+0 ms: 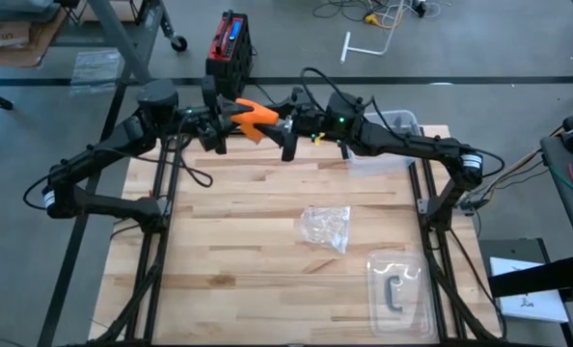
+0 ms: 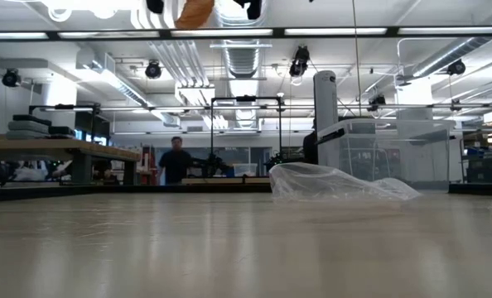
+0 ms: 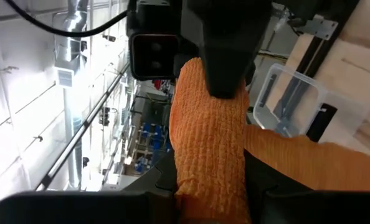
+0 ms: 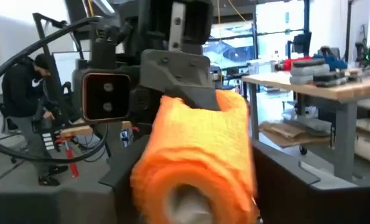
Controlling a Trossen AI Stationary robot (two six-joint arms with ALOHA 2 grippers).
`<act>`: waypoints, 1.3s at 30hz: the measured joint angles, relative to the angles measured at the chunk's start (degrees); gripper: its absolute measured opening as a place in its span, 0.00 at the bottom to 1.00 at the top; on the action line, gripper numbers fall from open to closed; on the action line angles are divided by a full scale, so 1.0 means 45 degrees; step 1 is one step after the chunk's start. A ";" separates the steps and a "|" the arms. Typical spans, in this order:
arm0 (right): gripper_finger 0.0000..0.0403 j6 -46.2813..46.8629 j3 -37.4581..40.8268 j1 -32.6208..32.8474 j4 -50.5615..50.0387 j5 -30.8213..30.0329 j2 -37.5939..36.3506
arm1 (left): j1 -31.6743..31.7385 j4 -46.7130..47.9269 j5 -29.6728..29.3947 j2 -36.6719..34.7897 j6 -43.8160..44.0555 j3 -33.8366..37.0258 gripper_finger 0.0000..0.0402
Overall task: Roll bandage
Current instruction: Roll the orange bandage
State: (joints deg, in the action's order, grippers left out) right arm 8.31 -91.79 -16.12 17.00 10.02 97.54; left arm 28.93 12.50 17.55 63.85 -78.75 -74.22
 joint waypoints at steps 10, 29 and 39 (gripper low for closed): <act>0.50 -0.0214 0.0000 0.0024 0.0107 0.0100 0.0019 | 0.0000 0.0039 0.0121 0.0017 -0.0067 0.0000 0.20; 0.86 -0.3734 -0.0929 -0.0235 -0.3445 0.2906 -0.0559 | 0.0000 0.0096 0.1390 -0.0090 0.0461 0.0010 0.20; 0.89 -0.4599 -0.1015 -0.0199 -0.4018 0.4217 -0.0481 | 0.0000 -0.0047 0.2567 -0.0046 0.1337 0.0010 0.20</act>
State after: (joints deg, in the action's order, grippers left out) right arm -12.38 -96.36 -17.02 -1.08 28.99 95.37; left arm 28.93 12.29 29.10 63.64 -72.73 -74.17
